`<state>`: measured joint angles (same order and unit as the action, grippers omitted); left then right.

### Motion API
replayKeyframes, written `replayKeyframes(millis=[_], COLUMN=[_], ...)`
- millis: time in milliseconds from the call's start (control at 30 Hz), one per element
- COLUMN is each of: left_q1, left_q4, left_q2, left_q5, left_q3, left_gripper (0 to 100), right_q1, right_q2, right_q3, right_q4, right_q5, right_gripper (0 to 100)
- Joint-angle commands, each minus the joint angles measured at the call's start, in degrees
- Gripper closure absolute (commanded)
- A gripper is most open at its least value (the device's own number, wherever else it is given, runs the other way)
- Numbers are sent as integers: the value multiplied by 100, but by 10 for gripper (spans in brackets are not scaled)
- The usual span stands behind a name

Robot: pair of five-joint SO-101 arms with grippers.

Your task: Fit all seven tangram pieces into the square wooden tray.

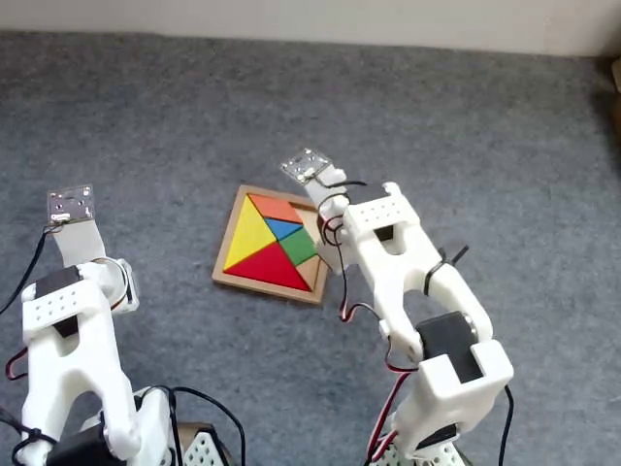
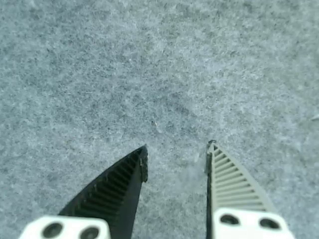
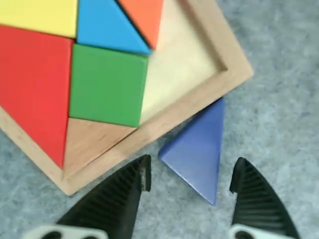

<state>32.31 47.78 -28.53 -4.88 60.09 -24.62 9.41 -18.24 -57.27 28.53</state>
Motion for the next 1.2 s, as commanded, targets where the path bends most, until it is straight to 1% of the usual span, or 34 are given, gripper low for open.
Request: replayKeyframes(millis=[0,400,533,600,700,767,1033,1167], left_q1=[-145,-145,-145,-145,-145,-145,-145,-145], left_q4=[-79,-79,-79,-79,-79,-79,-79,-79], left_q2=[-171,-171,-171,-171,-171,-171,-171,-171], left_q5=[-35,-35,-35,-35,-35,-35,-35,-35], left_q3=[-22,-22,-22,-22,-22,-22,-22,-22], left_gripper=[803,803,803,803,803,803,803,803], right_q1=[-163,-374,-365,-312,-189,-145,171,277], right_q2=[-110,-92,338,655,804,804,831,840], right_q3=[22,13,40,40,48,48,48,48], right_q4=[31,-84,-57,-92,-101,-101,-92,-101], right_q5=[62,44,44,44,53,53,62,440], right_gripper=[738,738,739,747,803,823,825,825])
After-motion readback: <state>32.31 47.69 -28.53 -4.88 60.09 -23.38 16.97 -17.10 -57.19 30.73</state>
